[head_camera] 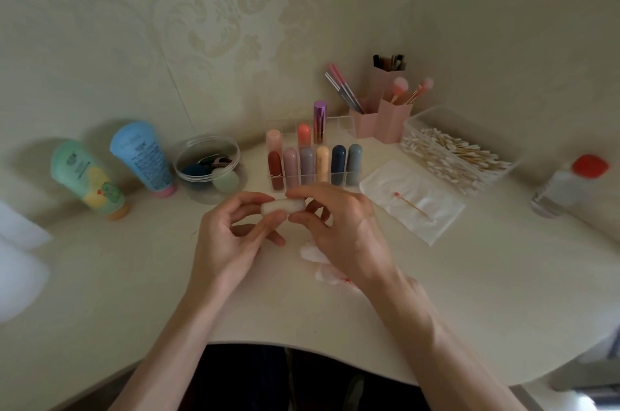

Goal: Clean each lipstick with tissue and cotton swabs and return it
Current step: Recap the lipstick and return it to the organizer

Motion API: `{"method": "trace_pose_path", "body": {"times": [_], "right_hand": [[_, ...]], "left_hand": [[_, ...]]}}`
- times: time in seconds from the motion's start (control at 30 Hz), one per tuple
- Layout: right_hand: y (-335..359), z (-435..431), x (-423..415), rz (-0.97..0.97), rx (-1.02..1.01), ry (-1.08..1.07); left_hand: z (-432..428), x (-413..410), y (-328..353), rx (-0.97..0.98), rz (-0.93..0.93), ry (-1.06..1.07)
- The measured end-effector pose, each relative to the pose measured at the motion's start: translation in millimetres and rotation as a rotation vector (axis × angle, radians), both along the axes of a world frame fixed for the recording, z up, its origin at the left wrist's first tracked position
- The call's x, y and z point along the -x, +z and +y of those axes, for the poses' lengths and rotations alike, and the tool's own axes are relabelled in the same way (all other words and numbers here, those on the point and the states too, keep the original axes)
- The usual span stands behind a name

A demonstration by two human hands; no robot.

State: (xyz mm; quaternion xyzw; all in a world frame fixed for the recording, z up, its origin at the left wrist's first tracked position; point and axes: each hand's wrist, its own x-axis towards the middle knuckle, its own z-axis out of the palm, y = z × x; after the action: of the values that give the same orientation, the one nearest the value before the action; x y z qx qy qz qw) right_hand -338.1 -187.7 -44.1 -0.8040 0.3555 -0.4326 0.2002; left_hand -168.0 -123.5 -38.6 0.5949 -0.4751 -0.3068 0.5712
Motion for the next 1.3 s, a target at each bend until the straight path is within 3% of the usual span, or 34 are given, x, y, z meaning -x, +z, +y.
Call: {"method": "trace_pose_path", "body": {"times": [0.37,0.6,0.77,0.97,1.3], "right_hand": [[6.8,1.2,1.4,0.006,-0.107,-0.020],[13.5,-3.6,5.5,-0.188,-0.206,-0.115],[14.6,-10.0,9.7,-0.222,-0.260,-0.266],[10.6,-11.3,11.5,-0.191,-0.241,-0.287],[3.9,-14.6,9.2,-0.140,-0.223,-0.291]], "left_hand": [[-5.6,2.6,12.8,0.076,-0.013,-0.008],[-35.4,-2.0,45.7,0.193,-0.021,0.048],[-85.7,-22.9,68.9,0.251,-0.291,0.115],[-126.2,-25.0,57.6,0.101,-0.579,0.049],[-135.2,-32.6,50.3,-0.017,-0.627,-0.072]]}}
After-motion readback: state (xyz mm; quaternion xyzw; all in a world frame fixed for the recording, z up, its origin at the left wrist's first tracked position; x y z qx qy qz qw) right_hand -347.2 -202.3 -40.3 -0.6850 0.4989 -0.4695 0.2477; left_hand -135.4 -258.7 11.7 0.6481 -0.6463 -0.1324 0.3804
